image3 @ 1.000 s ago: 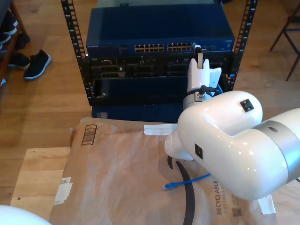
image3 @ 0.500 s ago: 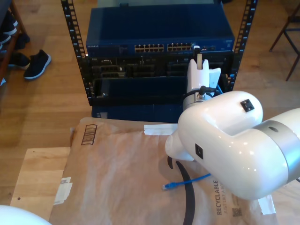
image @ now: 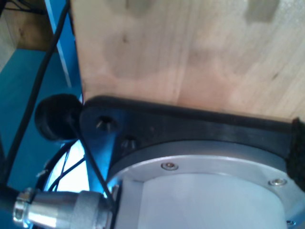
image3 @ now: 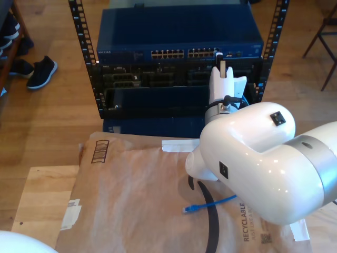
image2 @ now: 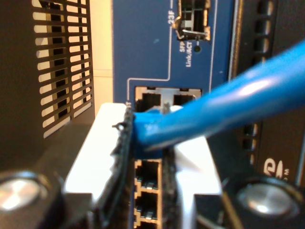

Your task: Grab the cable and plug it in

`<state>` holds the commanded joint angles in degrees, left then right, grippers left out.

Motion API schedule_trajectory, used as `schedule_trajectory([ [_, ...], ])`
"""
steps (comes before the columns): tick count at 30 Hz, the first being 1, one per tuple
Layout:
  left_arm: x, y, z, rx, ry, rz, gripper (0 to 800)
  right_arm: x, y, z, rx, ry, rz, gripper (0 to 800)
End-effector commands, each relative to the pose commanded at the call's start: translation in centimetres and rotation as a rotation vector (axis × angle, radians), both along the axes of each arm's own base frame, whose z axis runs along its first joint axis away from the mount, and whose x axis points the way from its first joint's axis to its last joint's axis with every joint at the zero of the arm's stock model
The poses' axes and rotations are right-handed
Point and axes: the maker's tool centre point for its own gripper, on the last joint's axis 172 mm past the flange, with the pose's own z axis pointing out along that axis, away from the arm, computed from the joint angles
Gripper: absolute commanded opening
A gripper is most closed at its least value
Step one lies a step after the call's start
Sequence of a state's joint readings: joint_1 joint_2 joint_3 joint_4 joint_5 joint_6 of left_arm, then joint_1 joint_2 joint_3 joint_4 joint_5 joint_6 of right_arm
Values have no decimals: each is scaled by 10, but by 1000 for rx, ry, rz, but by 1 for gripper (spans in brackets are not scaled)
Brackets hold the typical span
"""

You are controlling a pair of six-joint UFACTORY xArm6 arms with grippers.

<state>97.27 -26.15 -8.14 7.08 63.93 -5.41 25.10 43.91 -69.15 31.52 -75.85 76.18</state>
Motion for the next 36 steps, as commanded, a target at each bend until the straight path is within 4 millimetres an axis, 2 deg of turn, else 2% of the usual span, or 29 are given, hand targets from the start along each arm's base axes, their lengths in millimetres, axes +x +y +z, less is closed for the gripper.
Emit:
schedule_trajectory([
  [20, 0, 0, 0, 2, 0, 0, 799, -3, -2, 2, -1, -10, -6, 0],
  [27, 0, 0, 0, 2, 0, 0, 799, -10, -6, 3, -9, -29, -18, 0],
  [36, 0, 0, 0, 2, 0, 0, 798, -7, -5, 5, -5, -31, -18, 0],
])
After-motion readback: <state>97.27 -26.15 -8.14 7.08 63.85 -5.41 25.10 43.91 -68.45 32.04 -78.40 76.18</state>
